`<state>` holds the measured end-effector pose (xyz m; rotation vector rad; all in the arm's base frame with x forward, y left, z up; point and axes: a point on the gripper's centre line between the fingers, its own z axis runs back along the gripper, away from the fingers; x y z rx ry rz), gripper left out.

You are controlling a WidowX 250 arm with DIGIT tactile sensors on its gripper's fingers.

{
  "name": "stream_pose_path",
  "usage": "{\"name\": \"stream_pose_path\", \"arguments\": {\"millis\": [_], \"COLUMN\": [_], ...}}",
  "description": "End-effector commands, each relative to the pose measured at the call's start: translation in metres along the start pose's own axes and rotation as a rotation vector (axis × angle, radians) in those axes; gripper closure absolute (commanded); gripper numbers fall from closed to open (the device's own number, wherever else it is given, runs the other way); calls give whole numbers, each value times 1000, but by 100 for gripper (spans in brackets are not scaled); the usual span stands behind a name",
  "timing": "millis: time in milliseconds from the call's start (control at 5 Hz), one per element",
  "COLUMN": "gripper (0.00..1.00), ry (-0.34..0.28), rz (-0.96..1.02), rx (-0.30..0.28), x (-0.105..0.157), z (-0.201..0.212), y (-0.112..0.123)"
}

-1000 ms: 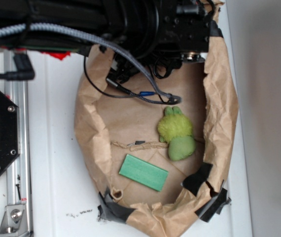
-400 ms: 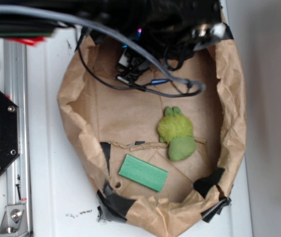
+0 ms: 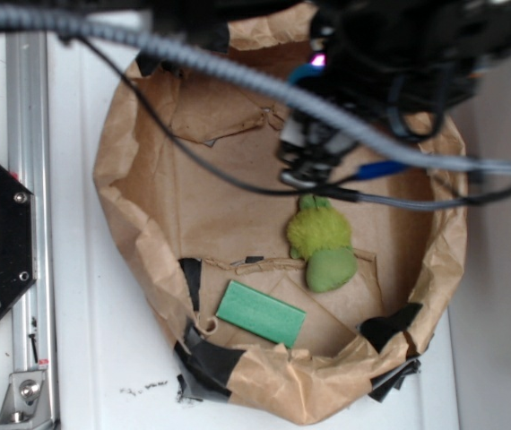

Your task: Grab the blue ball.

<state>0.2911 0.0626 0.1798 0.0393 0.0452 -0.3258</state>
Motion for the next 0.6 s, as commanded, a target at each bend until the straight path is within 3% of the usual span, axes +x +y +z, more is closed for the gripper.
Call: {"name": "stream_pose_path", "arguments": {"millis": [0, 200, 400], "gripper": [100, 100, 100], "ry": [-66, -157, -190], "rz": [297, 356, 429], "rx": [-8, -79, -105], "x": [13, 2, -4], "z": [33, 29, 18], "y": [-48, -53, -54]}}
